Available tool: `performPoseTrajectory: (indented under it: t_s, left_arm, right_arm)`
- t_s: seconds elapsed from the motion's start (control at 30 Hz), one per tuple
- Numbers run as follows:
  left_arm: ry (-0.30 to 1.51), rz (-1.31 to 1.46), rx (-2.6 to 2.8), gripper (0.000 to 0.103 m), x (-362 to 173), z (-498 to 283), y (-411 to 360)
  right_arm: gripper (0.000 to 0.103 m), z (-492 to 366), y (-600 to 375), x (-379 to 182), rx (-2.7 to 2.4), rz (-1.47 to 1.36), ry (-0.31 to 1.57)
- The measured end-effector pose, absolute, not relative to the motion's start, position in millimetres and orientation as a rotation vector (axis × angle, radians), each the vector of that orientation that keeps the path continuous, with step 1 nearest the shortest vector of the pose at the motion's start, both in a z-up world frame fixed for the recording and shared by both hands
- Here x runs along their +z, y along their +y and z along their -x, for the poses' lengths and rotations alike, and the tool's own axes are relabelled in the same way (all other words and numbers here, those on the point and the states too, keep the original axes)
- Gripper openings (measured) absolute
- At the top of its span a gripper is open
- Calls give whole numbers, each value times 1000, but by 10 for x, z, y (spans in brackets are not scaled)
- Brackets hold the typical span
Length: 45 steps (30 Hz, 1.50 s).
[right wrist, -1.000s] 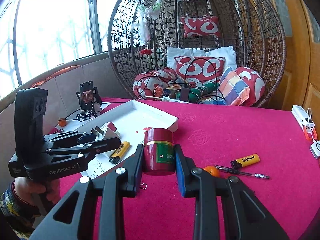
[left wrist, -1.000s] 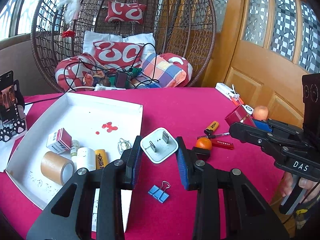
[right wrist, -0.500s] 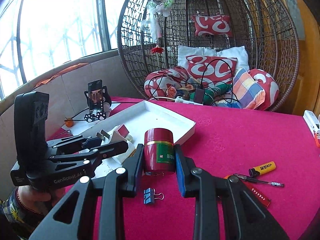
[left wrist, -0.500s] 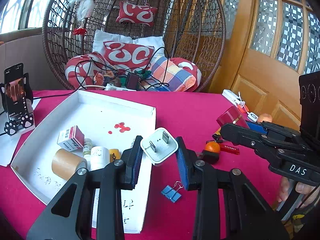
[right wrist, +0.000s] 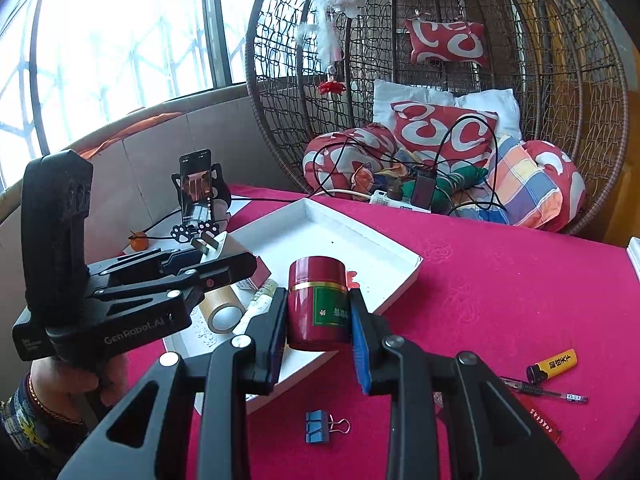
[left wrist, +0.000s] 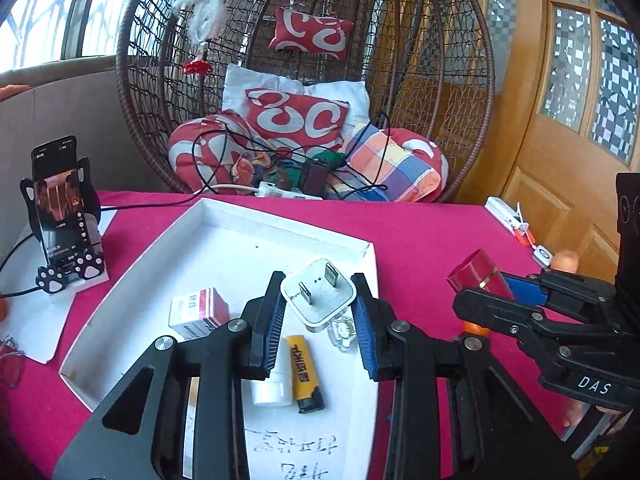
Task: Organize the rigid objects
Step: 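Carry the white charger and red canister into the tray and open both tools, then withdraw both tools and move the left tool toward the blue binder clip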
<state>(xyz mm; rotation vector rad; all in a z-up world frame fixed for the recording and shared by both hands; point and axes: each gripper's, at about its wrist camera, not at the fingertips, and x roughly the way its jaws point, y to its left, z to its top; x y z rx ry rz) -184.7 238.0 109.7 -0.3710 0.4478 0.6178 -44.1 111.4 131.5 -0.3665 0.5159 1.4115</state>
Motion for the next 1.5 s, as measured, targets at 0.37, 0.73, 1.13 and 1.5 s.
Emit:
performPoseTrajectory:
  t_s: [0.37, 0.73, 1.13, 1.5]
  left_arm:
    - [526, 470, 695, 32, 943, 1737, 3124]
    - [607, 552, 745, 32, 579, 1577, 3366]
    - [539, 489, 904, 103, 741, 1731, 3312]
    - [365, 442, 785, 103, 1165, 2020, 2383]
  right_arm:
    - [28, 383, 1683, 1186, 1411, 338, 630]
    - [28, 343, 2198, 605, 1321, 348, 805]
    - [103, 507, 2112, 590, 1321, 382, 713]
    - [103, 479, 1275, 942, 1286, 241, 542]
